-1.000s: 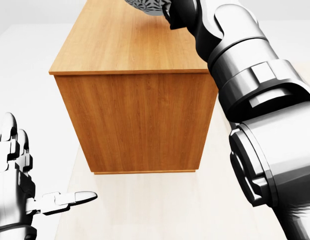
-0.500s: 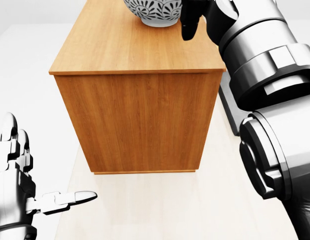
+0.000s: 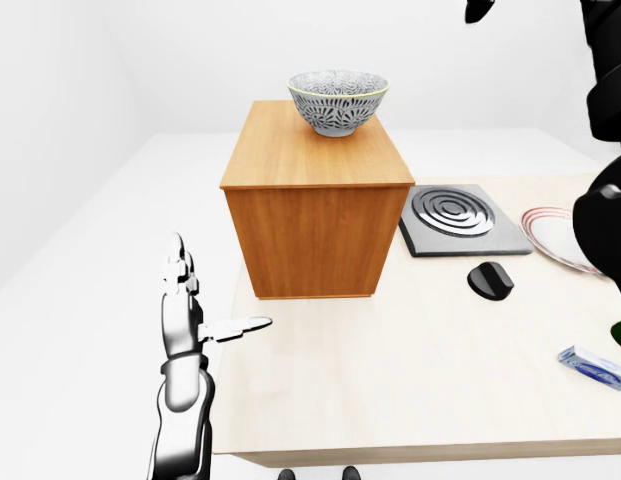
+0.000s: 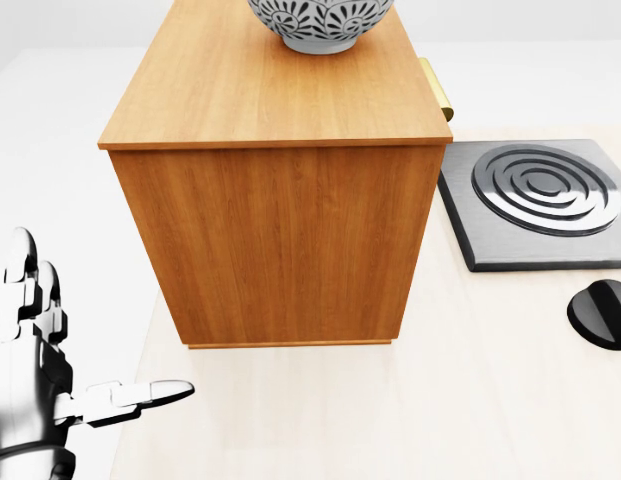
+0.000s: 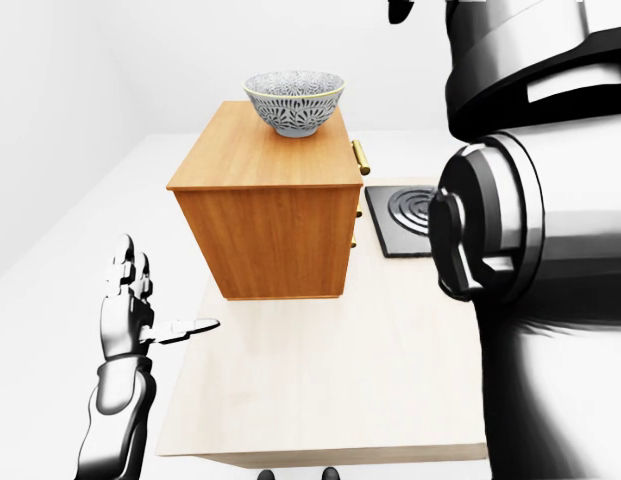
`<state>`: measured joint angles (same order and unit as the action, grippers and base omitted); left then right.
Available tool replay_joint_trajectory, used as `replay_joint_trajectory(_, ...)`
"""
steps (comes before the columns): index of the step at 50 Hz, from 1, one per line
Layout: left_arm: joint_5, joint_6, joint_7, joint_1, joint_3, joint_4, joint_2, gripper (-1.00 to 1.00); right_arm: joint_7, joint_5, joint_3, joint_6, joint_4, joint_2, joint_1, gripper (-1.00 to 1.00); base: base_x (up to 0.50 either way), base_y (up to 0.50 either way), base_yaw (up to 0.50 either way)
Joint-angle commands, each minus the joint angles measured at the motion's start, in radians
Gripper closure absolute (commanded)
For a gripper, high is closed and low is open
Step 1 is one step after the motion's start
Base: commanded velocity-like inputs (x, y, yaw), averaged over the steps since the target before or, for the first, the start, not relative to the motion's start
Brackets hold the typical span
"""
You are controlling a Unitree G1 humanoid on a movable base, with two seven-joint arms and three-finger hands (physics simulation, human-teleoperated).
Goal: Put the bowl on the top of the cabinet.
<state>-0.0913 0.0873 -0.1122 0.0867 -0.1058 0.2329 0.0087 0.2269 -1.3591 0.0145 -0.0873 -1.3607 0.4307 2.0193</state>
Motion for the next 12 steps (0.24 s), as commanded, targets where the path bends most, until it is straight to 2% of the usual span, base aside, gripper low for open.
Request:
replay_joint_trajectory(1,-0.002,0.000,-0.007,-0.016,-0.004,-0.071,0.004,-1.00,0.037,-0.085,0.030,0.000,-0.008,0.122,0.075,-1.00,0.00,0.00,0.00)
replay_joint_trajectory(12,-0.004,0.000,-0.002,-0.006,0.001,-0.086,0.007,-1.00,0.046,-0.165,0.063,0.000,-0.009,0.213,0.075,-1.00,0.00,0.00,0.00)
